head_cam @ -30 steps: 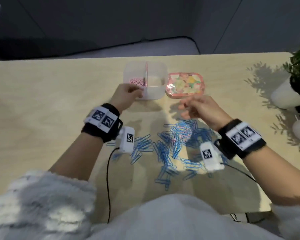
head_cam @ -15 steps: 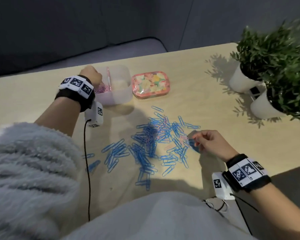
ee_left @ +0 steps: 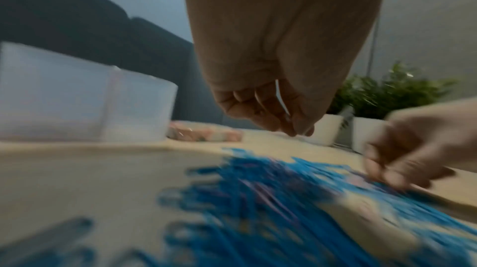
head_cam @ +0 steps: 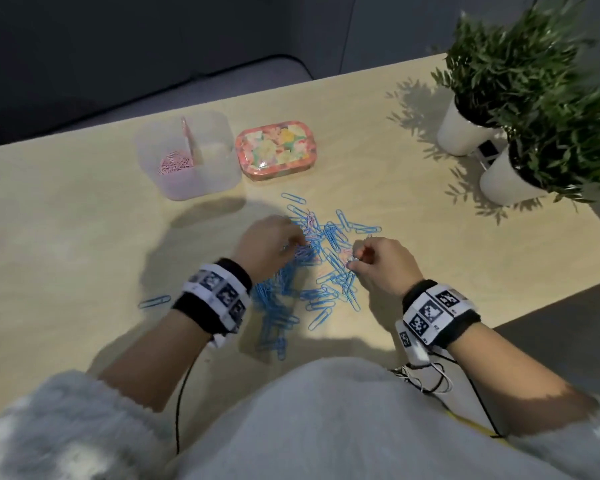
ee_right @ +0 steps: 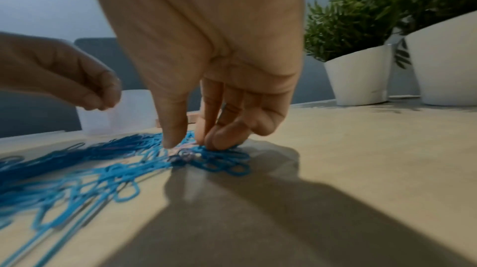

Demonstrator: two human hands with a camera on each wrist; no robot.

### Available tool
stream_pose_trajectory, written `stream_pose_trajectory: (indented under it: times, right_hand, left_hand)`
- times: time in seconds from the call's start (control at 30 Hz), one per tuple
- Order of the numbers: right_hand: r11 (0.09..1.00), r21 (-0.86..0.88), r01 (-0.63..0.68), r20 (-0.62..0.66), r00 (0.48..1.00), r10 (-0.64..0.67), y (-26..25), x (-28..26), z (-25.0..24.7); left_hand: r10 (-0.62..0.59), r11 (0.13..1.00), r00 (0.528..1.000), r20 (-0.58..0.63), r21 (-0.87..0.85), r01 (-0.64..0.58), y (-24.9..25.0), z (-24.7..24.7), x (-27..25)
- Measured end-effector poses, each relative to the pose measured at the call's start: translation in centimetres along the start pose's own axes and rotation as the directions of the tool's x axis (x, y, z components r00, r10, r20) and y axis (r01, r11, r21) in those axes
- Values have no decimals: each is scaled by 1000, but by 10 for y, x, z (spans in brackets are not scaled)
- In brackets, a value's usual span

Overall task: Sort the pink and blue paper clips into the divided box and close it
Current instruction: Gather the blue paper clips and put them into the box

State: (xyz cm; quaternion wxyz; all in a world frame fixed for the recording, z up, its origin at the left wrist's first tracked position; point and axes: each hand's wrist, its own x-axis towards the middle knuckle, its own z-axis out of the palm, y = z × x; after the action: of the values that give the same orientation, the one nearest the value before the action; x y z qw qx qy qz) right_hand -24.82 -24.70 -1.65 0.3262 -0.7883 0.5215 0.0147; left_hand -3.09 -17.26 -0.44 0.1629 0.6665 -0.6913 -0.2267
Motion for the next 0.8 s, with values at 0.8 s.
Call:
stream_pose_trajectory:
  times: [0.8]
  right_hand:
    - [987,-54,151,51,988,-148,0,31,8]
  left_hand:
    - [-222,960,971,91,-151,234,27,47,3]
